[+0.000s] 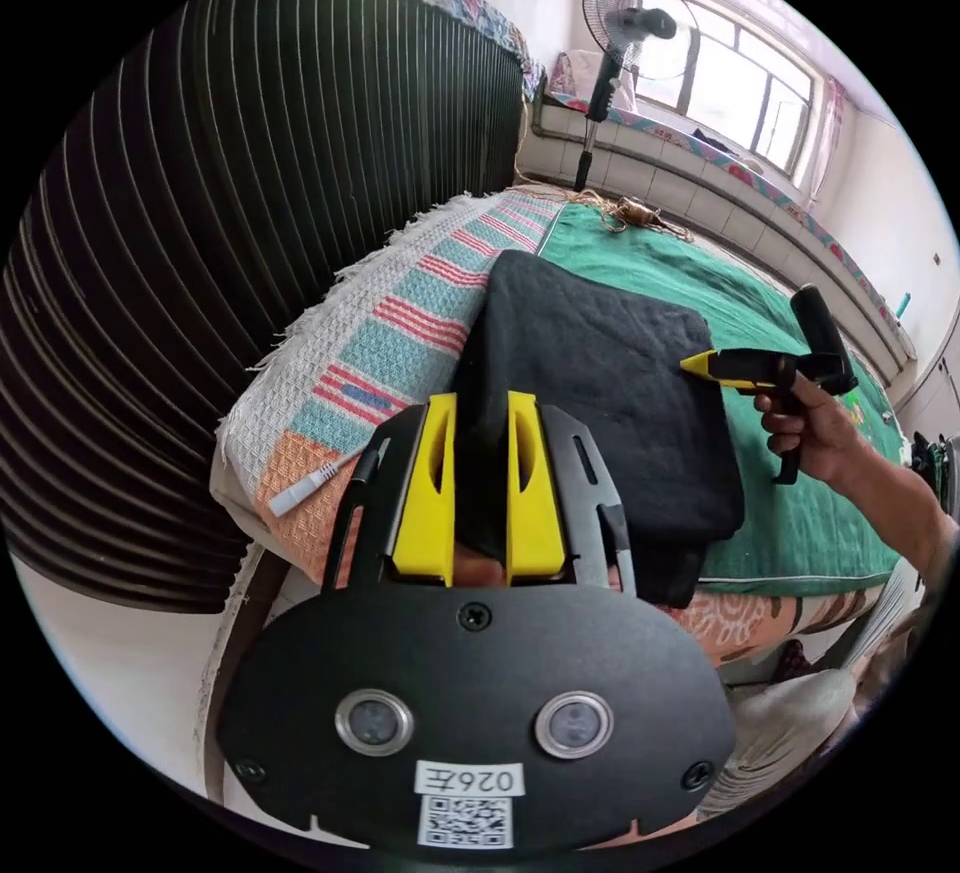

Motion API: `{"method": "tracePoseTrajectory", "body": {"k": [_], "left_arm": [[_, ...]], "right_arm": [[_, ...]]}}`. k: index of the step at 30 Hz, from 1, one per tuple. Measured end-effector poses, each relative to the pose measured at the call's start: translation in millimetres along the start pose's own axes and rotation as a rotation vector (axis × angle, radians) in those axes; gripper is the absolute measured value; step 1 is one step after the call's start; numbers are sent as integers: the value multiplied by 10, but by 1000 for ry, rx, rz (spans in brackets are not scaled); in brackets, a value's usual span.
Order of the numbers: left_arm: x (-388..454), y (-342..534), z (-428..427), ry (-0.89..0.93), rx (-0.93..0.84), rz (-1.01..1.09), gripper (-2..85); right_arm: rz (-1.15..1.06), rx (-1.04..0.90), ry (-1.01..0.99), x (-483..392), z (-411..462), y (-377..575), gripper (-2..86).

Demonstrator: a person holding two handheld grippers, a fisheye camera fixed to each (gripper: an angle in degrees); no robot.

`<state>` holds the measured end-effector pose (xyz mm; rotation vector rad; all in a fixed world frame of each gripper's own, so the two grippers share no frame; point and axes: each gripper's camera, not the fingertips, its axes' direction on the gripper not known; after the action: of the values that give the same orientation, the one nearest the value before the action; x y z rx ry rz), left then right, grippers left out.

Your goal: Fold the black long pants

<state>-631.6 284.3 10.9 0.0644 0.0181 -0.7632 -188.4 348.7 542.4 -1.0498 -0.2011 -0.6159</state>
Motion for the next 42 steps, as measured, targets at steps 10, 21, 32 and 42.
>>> {"method": "tracePoseTrajectory", "body": {"k": [10, 21, 32, 42], "left_arm": [[552, 113, -1026, 185, 199, 43, 66], [2606, 834, -1395, 797, 199, 149, 64], [4987, 1840, -485, 844, -191, 354, 27], [6264, 2100, -636, 867, 135, 849, -7]], "right_arm": [[-113, 87, -79, -443, -1048, 274, 13], [-266, 268, 158, -611, -3968, 2556, 14], [82, 351, 492, 787, -5735, 5042, 28], [222, 591, 472, 1191, -6567, 6360, 24]]}}
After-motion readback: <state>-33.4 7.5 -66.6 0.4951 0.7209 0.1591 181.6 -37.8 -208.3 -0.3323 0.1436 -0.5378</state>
